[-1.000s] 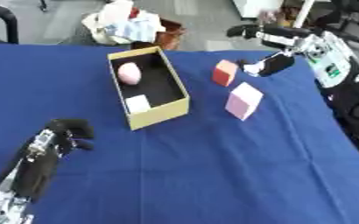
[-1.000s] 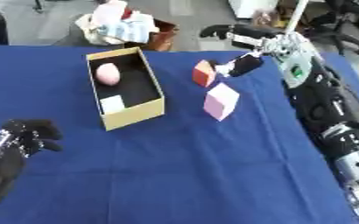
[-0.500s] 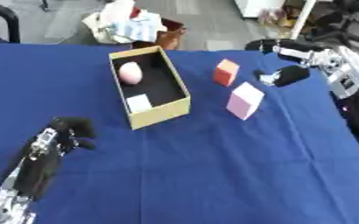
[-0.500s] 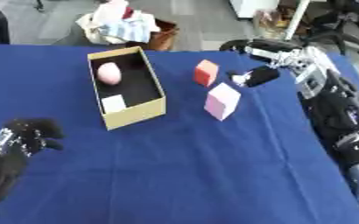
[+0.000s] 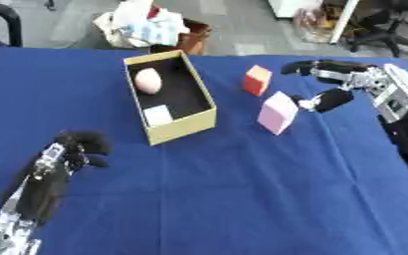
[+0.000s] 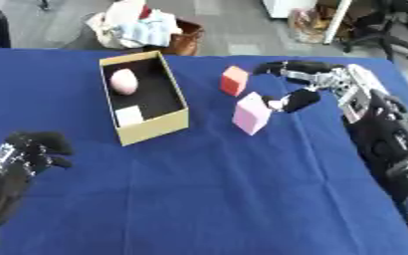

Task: Pick up objects on the table and place them in the box.

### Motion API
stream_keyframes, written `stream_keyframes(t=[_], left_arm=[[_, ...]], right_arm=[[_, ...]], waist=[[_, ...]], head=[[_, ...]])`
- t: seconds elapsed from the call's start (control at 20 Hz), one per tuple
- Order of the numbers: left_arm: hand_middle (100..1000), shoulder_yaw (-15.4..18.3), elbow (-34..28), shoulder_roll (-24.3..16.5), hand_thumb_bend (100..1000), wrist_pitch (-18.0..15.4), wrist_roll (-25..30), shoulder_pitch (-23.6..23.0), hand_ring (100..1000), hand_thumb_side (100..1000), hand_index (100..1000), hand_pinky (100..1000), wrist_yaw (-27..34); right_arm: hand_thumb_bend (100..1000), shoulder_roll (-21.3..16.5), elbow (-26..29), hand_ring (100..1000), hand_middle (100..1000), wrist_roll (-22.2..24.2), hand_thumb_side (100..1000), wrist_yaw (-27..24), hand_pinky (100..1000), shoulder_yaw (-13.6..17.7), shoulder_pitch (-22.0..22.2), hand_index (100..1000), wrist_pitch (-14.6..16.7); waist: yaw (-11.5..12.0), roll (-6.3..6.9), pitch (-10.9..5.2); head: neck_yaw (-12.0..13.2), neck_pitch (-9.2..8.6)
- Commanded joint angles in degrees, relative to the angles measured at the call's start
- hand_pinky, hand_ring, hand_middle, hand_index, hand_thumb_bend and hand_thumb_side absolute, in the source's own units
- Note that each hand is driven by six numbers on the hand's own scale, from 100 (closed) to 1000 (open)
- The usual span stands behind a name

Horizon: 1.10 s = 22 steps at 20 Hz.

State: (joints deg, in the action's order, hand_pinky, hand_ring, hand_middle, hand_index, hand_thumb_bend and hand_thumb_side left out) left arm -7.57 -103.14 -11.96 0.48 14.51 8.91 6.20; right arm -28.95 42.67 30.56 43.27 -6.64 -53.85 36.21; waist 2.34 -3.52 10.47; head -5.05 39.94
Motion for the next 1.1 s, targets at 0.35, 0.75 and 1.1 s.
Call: stream_keyframes(t=[0.35,0.75,1.1], left_arm=[[645,0.3,-0.9,-0.8,100,-0.2,-0.1,0.3,701,941,755,640,-0.1],[645,0.3,-0.9,-0.6,100,-0.2,0.0,0.4,701,940,755,640,0.0],[645,0.2,-0.9,-0.6,100,-0.1,0.1,0.4,701,941,755,640,0.1]], right_arm=[[100,-1.0,0.8,998,1000,15.3,683,-0.1,921,0.0,-0.8,1000,15.8],[100,1.0,-1.3,1000,1000,14.9,710,2.5,919,0.6,-1.9,1000,15.8],[100,2.9,-3.2,1000,1000,12.8,690,7.7,918,0.6,-2.5,1000,15.8]], waist=[[-0.1,-0.54,-0.68],[0.1,-0.47,-0.70],[0.3,-0.46,-0.71]], head=[[0.1,0.60],[-0.1,0.74],[-0.1,0.95]])
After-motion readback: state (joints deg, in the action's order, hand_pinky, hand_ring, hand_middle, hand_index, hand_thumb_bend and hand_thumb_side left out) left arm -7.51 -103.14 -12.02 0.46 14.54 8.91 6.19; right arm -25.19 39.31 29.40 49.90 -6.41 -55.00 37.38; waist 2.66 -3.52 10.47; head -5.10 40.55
